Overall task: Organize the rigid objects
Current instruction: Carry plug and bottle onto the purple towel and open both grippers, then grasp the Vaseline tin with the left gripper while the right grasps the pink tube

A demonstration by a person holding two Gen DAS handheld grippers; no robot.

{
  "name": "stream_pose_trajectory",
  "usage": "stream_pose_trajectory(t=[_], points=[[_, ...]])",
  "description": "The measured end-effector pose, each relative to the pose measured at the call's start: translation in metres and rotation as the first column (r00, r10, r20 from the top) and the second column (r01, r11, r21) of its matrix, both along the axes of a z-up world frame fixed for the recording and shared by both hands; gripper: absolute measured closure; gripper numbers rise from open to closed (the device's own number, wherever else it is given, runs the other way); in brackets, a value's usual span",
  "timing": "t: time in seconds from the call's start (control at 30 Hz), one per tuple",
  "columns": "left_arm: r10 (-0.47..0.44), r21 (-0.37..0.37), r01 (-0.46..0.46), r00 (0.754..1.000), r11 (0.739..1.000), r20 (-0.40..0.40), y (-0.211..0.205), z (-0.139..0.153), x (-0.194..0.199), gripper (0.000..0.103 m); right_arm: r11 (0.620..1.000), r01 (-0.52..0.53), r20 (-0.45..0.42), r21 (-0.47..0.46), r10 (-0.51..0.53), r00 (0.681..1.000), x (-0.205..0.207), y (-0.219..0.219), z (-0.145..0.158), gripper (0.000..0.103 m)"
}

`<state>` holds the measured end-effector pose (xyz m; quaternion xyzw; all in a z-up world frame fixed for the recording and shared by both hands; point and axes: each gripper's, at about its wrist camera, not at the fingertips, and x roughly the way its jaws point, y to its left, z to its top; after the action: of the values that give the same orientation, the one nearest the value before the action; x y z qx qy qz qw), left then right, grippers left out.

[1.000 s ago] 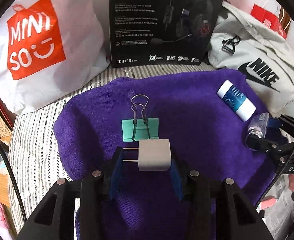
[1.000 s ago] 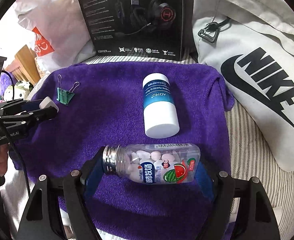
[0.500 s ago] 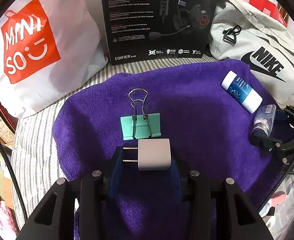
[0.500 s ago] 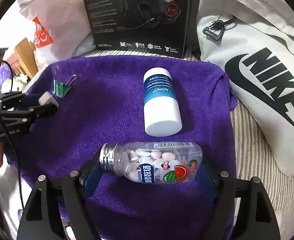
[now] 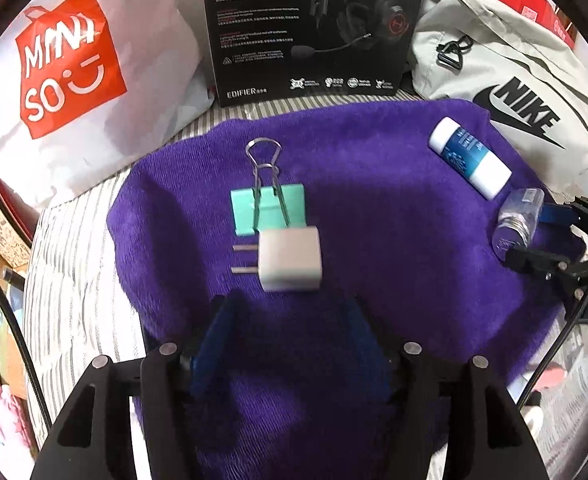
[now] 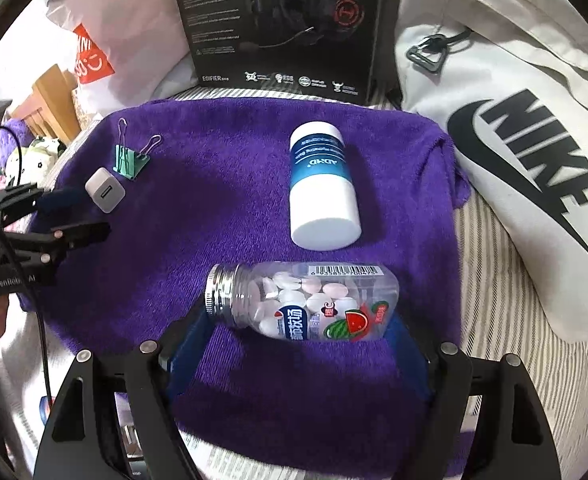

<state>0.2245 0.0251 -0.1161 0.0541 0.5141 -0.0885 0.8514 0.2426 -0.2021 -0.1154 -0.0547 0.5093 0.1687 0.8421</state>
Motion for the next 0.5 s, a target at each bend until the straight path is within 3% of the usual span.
stream_pose_trajectory(t=[0.4, 0.5], points=[[-0.043, -0.034, 0.046, 0.996, 0.998, 0.084, -0.006, 0.048, -0.090, 0.042, 0.997, 0.060, 0.042, 0.045, -0.062, 0.997, -0.055, -0.037, 0.043, 0.021], [-0.070, -0.082, 0.077, 0.994, 0.994, 0.082, -0.012, 0.050, -0.118, 0.038, 0.995, 0.079, 0.055, 0.055, -0.082, 0.995, -0.073, -0.047, 0.050, 0.021]])
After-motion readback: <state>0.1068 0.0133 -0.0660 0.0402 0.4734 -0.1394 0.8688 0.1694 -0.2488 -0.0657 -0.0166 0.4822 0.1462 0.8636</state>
